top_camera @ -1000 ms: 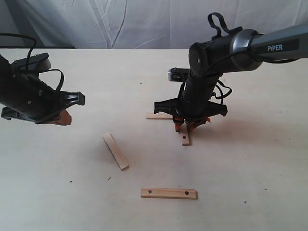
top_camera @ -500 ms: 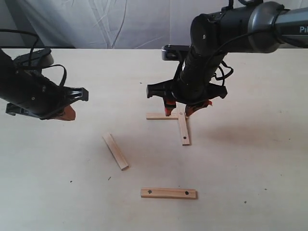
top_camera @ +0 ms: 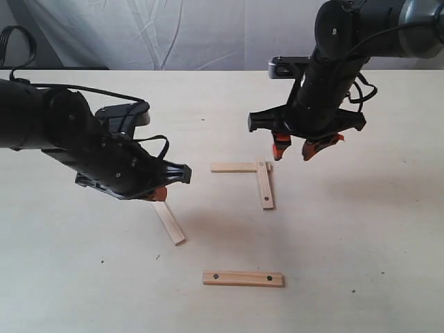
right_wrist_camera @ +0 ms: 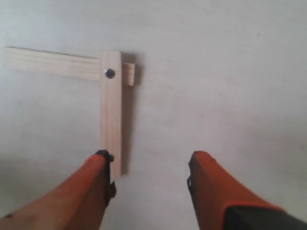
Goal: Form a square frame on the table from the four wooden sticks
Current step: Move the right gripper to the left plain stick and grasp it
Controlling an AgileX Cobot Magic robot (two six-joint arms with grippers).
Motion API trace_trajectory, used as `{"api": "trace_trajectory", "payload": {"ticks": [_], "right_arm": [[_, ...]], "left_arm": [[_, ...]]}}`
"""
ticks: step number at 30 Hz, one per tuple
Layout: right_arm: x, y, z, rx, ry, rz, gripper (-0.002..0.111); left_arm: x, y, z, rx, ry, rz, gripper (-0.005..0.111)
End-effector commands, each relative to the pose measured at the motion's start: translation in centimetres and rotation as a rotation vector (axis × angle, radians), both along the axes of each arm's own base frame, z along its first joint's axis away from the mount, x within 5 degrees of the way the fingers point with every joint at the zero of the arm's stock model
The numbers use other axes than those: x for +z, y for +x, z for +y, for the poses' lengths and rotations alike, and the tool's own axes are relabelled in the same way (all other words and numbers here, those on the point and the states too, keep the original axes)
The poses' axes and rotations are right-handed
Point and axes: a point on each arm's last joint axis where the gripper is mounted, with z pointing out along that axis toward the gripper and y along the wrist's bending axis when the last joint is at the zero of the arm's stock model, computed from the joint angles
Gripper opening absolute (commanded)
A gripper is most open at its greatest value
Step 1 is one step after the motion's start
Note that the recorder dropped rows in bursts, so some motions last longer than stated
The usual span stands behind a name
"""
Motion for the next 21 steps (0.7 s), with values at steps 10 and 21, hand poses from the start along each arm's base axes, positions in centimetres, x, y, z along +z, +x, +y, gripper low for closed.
{"api": "trace_trajectory", "payload": {"ticks": [10,21], "right_arm": [[-4.8,-7.0,16.5,0.459,0.049,-0.006,0.050],[-8.0,-6.4,18.1,0.321,-0.025,0.100,0.002]], "left_arm": [[6.0,-0.2,13.1,0.363,0.091,-0.075,0.011],[6.2,0.2,13.0,0.395,0.049,-0.112,0.011]]}}
